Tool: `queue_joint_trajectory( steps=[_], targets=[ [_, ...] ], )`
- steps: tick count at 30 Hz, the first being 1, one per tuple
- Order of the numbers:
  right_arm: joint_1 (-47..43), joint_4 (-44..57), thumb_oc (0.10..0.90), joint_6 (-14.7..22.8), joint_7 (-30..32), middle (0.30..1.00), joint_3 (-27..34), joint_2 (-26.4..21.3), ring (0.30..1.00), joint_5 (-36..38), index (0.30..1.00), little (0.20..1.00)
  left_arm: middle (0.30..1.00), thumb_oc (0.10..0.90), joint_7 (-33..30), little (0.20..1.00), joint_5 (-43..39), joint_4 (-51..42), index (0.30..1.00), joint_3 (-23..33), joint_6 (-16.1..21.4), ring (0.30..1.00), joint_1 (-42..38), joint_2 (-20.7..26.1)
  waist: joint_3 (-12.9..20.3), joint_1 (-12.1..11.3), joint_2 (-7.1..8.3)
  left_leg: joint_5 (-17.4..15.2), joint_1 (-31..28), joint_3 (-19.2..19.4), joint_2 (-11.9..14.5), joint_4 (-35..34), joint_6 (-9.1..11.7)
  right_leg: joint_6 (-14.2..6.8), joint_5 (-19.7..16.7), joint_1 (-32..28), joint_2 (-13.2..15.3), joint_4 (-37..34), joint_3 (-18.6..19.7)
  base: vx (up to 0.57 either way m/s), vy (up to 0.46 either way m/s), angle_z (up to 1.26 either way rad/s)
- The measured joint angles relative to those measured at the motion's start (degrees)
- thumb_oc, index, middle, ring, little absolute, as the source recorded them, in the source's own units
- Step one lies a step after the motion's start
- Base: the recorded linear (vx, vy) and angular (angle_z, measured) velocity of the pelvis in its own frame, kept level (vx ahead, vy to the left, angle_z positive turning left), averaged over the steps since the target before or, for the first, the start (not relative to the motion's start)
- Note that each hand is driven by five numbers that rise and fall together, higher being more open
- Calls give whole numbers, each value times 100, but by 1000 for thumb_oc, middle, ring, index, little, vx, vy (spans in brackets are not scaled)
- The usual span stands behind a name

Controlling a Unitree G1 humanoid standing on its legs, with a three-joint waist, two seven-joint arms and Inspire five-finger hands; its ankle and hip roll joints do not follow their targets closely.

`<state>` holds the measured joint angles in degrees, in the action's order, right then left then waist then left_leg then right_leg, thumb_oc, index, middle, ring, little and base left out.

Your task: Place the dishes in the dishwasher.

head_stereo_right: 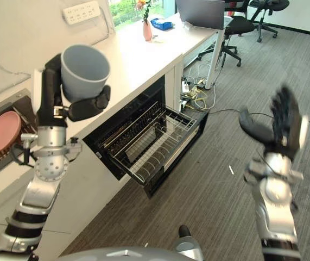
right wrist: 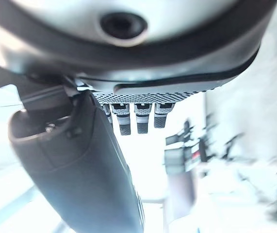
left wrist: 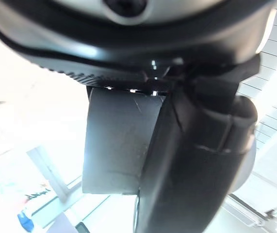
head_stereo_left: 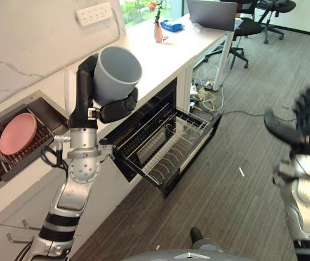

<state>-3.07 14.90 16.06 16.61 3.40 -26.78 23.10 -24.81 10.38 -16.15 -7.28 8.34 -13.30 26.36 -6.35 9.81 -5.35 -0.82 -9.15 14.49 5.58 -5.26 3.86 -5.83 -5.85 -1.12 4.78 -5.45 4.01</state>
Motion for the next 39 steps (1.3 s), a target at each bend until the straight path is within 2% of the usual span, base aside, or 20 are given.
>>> queue_joint_trajectory(
  steps=[4,6,9,10,14,20,22,26,34,39],
  targets=[
    [-576,161,800,1,-805,900,-1465,98,900,179,900,900,300,400,254,300,16,247,300,-744,-5,300,-447,-20,9,-158,9,17,-62,-76,92,0,27,32,18,-98,-81,-12,-58,3,-12,6],
    [-568,108,800,-112,-871,900,-1641,193,900,207,900,900,300,400,277,300,16,280,300,-819,-7,300,-447,-51,9,-220,10,17,-62,-85,99,0,28,37,23,-105,-84,-12,-74,-48,-28,6],
    [-575,-238,800,-326,-871,900,-2017,494,900,633,900,900,300,400,275,300,13,742,300,-938,-52,300,-573,-219,10,-342,10,17,-54,-106,82,-1,32,10,42,-111,-57,-15,-110,3,-3,3],
    [-570,-240,800,-426,-895,900,-2074,486,900,638,900,900,300,400,277,300,12,816,300,-977,-126,300,-572,-219,9,-342,10,16,-39,-119,77,-1,33,10,41,-103,-48,-15,-120,-43,-14,6],
    [-571,-239,800,-431,-894,900,-2091,546,900,667,900,900,300,400,274,300,17,933,300,-1075,-153,300,-572,-222,9,-347,10,27,-25,-142,75,0,40,9,39,-103,-46,-14,-150,-11,-4,2],
    [-571,-241,800,-421,-880,900,-2108,718,900,1130,900,900,300,400,223,300,36,938,300,-1240,-156,300,-573,-246,10,-340,8,28,-25,-182,80,0,40,34,23,-133,-46,-14,-194,-3,4,4],
    [-569,-235,800,-403,-882,900,-2291,696,900,1493,900,900,300,400,160,300,104,1060,300,-1338,-159,300,-622,-250,17,-329,-2,39,-35,-261,80,0,35,36,31,-181,-38,-15,-258,0,1,14],
    [-571,-235,800,-403,-950,900,-2479,649,900,1674,900,900,300,400,149,300,157,1188,300,-1487,-159,300,-633,-244,26,-384,-16,59,-33,-326,74,0,40,16,45,-208,-22,-16,-324,-3,2,9],
    [-570,-236,800,-403,-952,900,-2491,629,900,1755,900,900,300,400,153,300,177,1189,300,-1548,-159,300,-632,-249,31,-415,-24,81,-20,-375,48,0,23,21,40,-221,5,-15,-368,-9,3,2],
    [-560,-246,800,-404,-923,900,-2559,584,900,1760,900,900,300,400,97,300,629,1210,300,-1647,-176,300,-633,-205,31,-416,-24,85,-20,-378,47,0,23,35,31,-224,4,-15,-372,0,0,0]
  ],
)
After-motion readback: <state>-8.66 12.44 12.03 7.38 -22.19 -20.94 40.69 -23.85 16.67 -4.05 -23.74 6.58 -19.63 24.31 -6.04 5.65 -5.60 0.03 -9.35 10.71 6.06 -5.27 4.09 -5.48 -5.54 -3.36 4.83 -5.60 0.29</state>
